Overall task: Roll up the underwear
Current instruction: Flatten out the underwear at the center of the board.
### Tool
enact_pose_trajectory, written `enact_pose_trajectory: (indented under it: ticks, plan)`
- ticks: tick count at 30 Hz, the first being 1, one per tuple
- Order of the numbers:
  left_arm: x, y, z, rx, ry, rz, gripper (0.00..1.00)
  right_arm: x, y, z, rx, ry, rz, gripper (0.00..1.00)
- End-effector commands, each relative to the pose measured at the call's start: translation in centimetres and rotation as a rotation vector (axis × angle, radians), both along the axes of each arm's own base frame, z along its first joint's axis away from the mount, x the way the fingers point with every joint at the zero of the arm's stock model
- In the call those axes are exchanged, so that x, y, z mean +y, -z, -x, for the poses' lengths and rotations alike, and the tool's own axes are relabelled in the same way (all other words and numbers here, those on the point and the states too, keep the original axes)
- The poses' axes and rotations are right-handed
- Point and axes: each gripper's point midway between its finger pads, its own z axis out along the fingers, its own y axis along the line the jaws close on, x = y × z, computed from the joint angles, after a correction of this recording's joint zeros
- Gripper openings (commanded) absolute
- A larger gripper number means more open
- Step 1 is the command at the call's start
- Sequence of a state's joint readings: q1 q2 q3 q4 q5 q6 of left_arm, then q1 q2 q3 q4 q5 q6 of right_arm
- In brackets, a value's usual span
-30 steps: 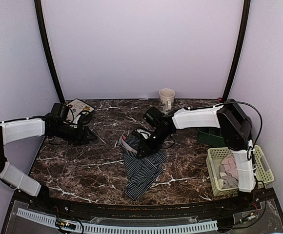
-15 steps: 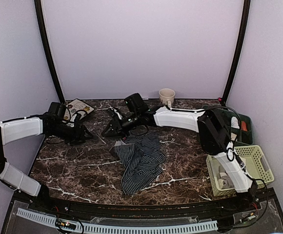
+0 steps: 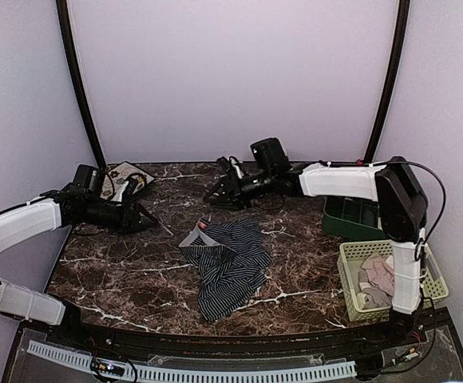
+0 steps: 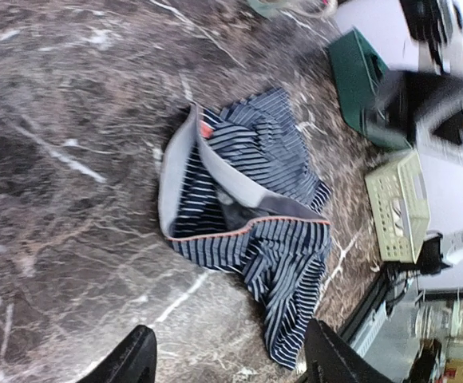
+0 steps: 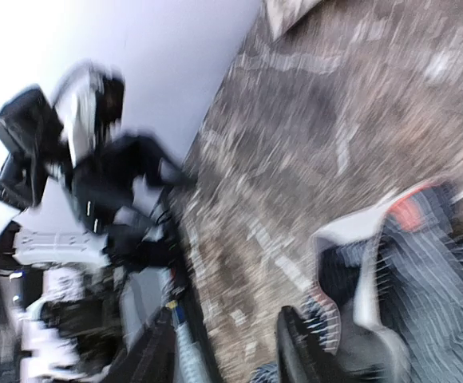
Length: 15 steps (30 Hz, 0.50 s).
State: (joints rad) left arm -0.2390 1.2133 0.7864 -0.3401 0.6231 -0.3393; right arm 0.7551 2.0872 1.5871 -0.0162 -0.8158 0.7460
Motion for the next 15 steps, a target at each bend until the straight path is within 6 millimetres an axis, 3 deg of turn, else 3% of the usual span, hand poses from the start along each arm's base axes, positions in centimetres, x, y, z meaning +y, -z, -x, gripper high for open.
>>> enact_pose_trajectory:
  ticks: [1, 3, 6, 9, 15]
  plan:
    - [-5.0, -1.7, 2.0, -0.087, 0.198, 0.032, 0.65, -5.4, 5.6, -3.0, -0.095, 0.138, 0.279, 0.31]
    - [-7.0, -2.1, 2.1, -0.106, 0.238, 0.019, 0.64, -6.5, 7.7, -3.3, -0.103, 0.155, 0.371, 0.24]
    - [-9.6, -1.0, 2.3, -0.095, 0.269, -0.044, 0.63, -7.5, 10.3, -3.2, -0.096, 0.146, 0.462, 0.17]
    - [-12.1, 1.0, 3.2, -0.067, 0.309, -0.149, 0.62, -8.0, 11.9, -3.2, -0.105, 0.131, 0.512, 0.11]
    - [-16.1, 3.2, 4.3, -0.042, 0.39, -0.299, 0.61, -8.4, 13.9, -3.7, -0.129, 0.113, 0.574, 0.05]
